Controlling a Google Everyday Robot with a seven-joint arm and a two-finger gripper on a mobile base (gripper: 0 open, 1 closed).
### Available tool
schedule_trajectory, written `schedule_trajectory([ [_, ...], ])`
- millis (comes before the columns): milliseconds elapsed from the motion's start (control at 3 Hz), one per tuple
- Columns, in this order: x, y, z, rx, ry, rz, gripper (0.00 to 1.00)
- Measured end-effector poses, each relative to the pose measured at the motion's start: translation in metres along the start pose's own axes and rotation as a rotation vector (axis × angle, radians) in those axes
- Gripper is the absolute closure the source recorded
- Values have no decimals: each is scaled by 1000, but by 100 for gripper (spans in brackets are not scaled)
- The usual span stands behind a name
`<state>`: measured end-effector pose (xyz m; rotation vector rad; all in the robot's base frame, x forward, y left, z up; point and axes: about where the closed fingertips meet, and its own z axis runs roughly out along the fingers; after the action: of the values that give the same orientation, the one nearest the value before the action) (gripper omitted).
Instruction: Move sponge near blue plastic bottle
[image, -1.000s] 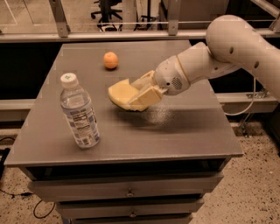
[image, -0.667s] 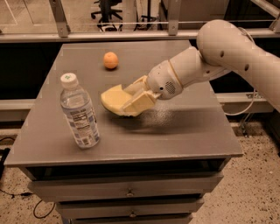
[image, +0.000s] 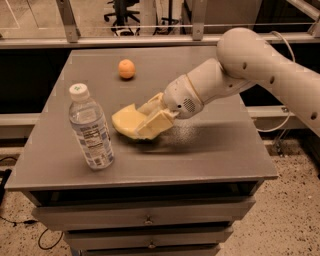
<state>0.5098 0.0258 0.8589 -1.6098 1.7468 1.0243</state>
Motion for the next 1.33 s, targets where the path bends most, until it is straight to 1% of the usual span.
schedule_trajectory([
  [333, 1, 5, 8, -29, 10, 11, 64],
  [667, 2, 10, 15, -54, 17, 23, 32],
  [1000, 3, 12, 18, -61, 21, 29, 8],
  [1333, 3, 12, 18, -60, 24, 34, 0],
])
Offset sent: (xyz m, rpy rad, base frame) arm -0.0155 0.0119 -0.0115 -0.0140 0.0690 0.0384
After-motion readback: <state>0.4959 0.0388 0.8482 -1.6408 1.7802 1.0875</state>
